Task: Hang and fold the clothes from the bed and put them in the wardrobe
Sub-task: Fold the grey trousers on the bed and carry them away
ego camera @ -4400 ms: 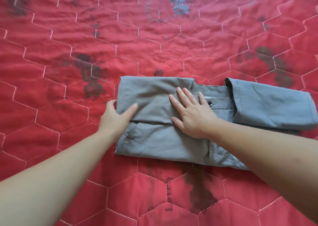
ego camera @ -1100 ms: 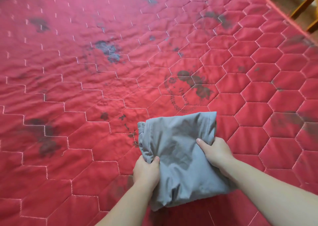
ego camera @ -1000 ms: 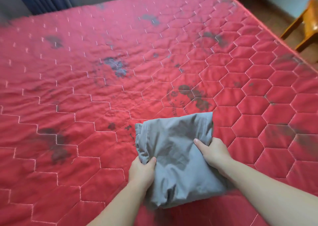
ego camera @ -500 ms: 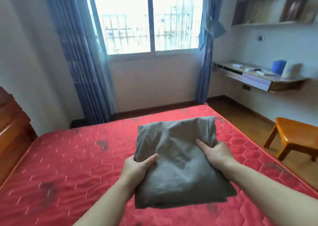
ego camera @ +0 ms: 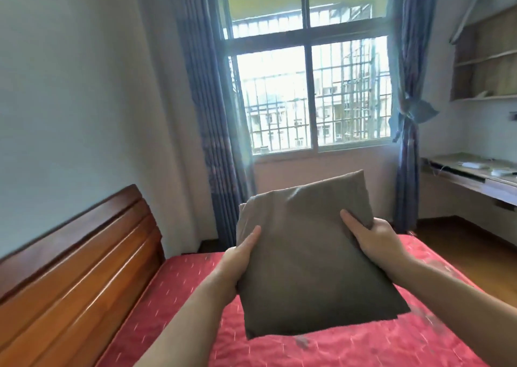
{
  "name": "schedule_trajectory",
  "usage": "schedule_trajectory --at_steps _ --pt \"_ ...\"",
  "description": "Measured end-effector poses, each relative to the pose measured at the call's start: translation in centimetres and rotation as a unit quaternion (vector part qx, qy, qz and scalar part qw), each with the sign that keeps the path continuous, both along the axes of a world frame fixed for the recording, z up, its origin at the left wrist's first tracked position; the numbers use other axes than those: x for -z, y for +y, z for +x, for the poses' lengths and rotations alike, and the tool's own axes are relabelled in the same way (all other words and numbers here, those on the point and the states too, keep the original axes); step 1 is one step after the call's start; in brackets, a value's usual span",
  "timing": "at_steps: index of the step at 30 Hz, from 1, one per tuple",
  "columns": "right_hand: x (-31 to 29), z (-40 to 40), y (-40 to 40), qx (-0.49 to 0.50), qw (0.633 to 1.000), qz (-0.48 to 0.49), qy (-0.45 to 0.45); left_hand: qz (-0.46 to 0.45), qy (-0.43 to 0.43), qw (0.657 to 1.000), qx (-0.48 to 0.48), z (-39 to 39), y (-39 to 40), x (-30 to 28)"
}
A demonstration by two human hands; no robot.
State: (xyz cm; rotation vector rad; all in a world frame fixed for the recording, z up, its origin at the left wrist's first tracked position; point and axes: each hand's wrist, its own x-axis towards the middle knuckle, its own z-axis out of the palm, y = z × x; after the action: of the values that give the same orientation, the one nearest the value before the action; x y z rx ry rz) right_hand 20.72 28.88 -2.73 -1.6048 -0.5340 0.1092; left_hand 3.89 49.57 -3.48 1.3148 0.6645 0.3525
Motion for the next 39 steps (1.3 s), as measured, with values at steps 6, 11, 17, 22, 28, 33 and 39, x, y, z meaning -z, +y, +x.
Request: schedule_trajectory --at_steps 6,11,17,22,28,33,39 --pt "2.6 1.9 0.5 -0.092 0.994 0.036 0.053 -0.045 -0.038 0.992 -0.111 -1.9 -5.2 2.0" --pt "4.8 -1.2 1.6 -0.21 0.968 0.038 0.13 -0.063 -0.058 0.964 -0.25 -7.5 -9.6 4.6" --pt "4.3 -11.9 3.8 -0.376 0.909 0.014 0.176 0.001 -0.082 0.91 -0.406 -20.1 -14.3 3.0" --pt "2.8 -23.7 2.4 -0.479 0.866 -0.028 0.142 0.055 -0.05 0.824 -0.562 -32.0 -22.3 1.8" --pt "0.9 -39.4 -4.1 -0.6 0.793 -0.071 0.073 0.083 0.028 0.697 -0.712 -45.6 -36.3 0.2" --pt "-0.8 -50.8 -10.3 -0.711 0.696 -0.083 0.054 0.091 0.048 0.587 -0.803 -53.3 -48.2 -0.9" --pt "-2.2 -60.8 -15.2 -0.787 0.613 -0.057 0.044 0.105 0.066 0.452 -0.884 -58.1 -57.7 -2.7"
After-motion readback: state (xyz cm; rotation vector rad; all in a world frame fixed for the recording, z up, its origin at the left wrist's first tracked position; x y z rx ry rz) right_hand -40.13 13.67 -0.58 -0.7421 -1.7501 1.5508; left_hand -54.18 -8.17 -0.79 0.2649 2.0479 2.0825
